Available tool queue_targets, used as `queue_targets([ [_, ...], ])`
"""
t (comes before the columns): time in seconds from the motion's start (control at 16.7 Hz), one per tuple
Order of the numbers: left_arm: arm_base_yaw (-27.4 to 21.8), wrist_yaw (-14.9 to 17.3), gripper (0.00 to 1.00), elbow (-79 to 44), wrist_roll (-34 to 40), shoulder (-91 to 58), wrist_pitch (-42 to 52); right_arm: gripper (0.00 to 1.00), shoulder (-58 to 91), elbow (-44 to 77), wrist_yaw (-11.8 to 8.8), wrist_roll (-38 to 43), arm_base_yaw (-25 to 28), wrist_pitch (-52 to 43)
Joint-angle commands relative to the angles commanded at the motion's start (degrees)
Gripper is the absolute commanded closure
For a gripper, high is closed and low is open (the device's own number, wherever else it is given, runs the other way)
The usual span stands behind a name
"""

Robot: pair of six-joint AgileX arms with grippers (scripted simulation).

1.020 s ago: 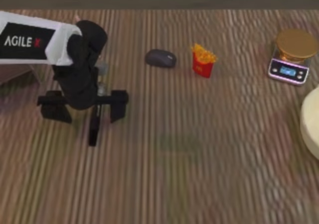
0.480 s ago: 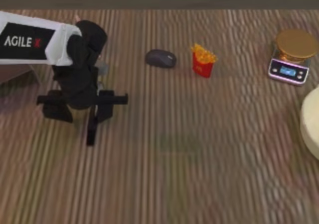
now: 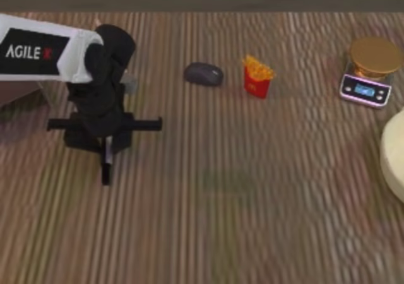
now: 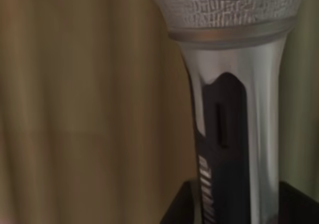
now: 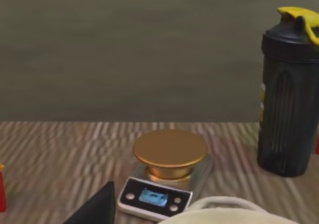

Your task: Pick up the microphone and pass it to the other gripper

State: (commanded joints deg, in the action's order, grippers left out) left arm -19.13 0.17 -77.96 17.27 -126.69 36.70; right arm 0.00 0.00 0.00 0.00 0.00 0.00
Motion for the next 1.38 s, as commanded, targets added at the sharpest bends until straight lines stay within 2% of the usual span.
queue_targets([
  [0.12, 0.00, 0.00, 1.00, 0.00, 0.00, 0.00, 0.00, 0.00, 0.00, 0.00, 0.00, 0.00, 0.00, 0.00],
  [0.18, 0.23, -2.03, 1.00, -0.84, -1.49, 3.33, 1.67, 0.00, 0.00, 0.00, 0.00, 0.00, 0.00, 0.00],
  [0.24, 0.23, -2.01, 1.00, -0.83, -1.51, 3.34, 1.61, 0.00, 0.00, 0.00, 0.00, 0.00, 0.00, 0.00],
  [0.48, 0.27, 0.49, 1.00, 0.34, -2.80, 4.28, -4.31, 0.00, 0.00, 0.00, 0.00, 0.00, 0.00, 0.00],
  [0.78, 0.93, 7.76, 1.00, 5.42, -6.38, 7.79, -23.67, 0.00, 0.00, 0.00, 0.00, 0.00, 0.00, 0.00],
  [1.2, 2.19, 21.03, 1.00, 16.86, -13.02, 15.47, -62.18, 0.00, 0.00, 0.00, 0.00, 0.00, 0.00, 0.00],
  [1.38, 2.69, 25.84, 1.00, 20.83, -15.68, 19.43, -75.23, 0.00, 0.00, 0.00, 0.00, 0.00, 0.00, 0.00],
])
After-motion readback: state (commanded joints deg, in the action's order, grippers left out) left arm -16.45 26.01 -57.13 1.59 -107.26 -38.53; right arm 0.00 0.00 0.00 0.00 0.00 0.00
